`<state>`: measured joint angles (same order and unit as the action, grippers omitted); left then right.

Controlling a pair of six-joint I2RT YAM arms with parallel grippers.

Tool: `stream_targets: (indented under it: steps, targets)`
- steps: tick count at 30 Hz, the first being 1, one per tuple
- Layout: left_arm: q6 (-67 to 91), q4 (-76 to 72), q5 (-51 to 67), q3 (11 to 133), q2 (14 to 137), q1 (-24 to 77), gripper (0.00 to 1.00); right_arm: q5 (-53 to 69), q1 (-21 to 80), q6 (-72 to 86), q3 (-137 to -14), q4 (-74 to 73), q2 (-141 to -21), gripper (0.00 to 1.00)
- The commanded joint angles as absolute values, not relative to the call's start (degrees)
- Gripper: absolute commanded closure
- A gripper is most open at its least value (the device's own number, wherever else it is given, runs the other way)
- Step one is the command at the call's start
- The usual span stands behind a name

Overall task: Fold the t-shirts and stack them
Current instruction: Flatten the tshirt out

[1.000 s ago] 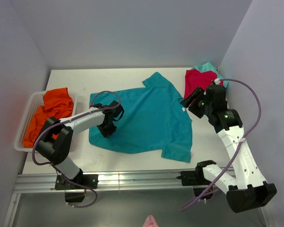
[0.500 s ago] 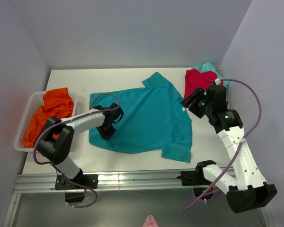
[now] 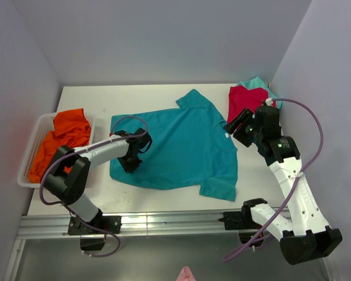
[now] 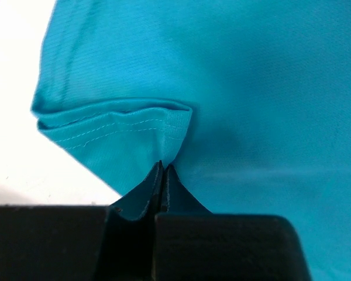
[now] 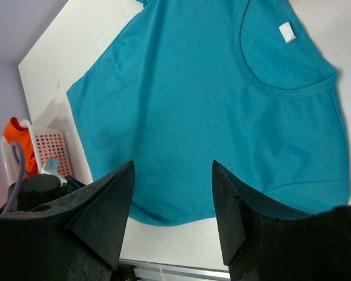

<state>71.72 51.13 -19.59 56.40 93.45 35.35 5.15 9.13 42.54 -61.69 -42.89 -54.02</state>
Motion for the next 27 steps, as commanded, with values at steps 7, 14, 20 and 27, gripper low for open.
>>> stream_targets:
  steps: [7, 14, 20, 27]
  targets:
    - [78.9, 57.9, -21.9, 52.8, 82.1, 35.7, 1.00, 4.6, 9.4, 42.3, -60.6, -42.1, -52.5, 0.38]
    - [85.4, 59.7, -21.2, 46.9, 75.8, 37.1, 1.00, 5.0, 9.4, 41.7, -59.2, -42.7, -51.6, 0.38]
    - [93.4, 63.3, -20.0, 44.3, 70.3, 40.8, 1.00, 5.5, 9.7, 42.1, -55.5, -42.8, -49.6, 0.40]
    - [108.1, 69.5, -17.8, 40.5, 65.3, 51.3, 0.96, 4.8, 11.2, 41.8, -51.3, -42.8, -46.6, 0.40]
